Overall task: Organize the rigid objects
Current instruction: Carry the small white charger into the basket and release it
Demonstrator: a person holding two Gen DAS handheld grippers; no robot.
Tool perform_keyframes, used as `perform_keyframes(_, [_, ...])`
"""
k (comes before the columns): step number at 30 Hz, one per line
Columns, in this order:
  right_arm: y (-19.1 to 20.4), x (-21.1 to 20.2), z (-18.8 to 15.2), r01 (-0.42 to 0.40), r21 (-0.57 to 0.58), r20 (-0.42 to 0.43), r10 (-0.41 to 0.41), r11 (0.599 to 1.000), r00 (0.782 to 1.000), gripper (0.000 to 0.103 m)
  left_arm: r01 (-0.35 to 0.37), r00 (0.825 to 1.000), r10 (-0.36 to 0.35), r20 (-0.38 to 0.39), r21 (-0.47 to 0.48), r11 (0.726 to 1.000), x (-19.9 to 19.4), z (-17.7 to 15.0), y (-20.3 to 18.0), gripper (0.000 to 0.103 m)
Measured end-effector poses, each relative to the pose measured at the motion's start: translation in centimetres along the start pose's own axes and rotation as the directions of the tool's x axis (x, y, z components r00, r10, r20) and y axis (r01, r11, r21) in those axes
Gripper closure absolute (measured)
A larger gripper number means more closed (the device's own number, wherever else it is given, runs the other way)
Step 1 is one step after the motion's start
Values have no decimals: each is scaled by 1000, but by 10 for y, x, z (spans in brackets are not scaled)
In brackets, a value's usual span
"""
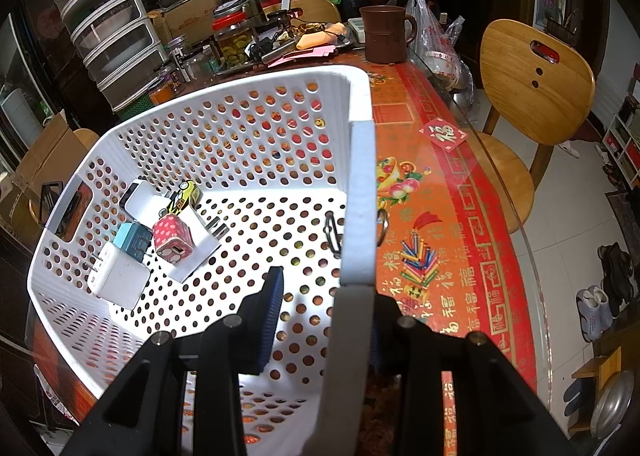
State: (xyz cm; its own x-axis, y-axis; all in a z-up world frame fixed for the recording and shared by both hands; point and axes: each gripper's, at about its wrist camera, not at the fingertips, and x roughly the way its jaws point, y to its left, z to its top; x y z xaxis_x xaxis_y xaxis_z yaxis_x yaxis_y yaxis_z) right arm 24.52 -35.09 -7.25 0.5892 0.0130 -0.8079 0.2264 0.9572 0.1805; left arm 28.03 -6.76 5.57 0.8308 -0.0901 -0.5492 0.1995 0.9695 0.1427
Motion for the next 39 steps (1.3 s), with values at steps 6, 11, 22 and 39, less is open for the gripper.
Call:
perform_keyframes(6, [1,0,0,1,-1,0,-1,1000,1000,66,40,999,-40,-4,39,998,10,10,-41,59])
perform_keyframes(11, [2,0,0,1,-1,0,-1,1000,1000,66,65,998,-63,-23,59,996,20,12,-66,59])
perform_keyframes(22, [2,0,0,1,-1,0,-1,1000,1000,66,164,979,-151,-139,85,983,57,-5,-122,59])
perform_keyframes(39, [3,0,-2,1,-2,0,-1,1000,1000,65,170,958,-136,-251,120,978,99,-27,-157,59])
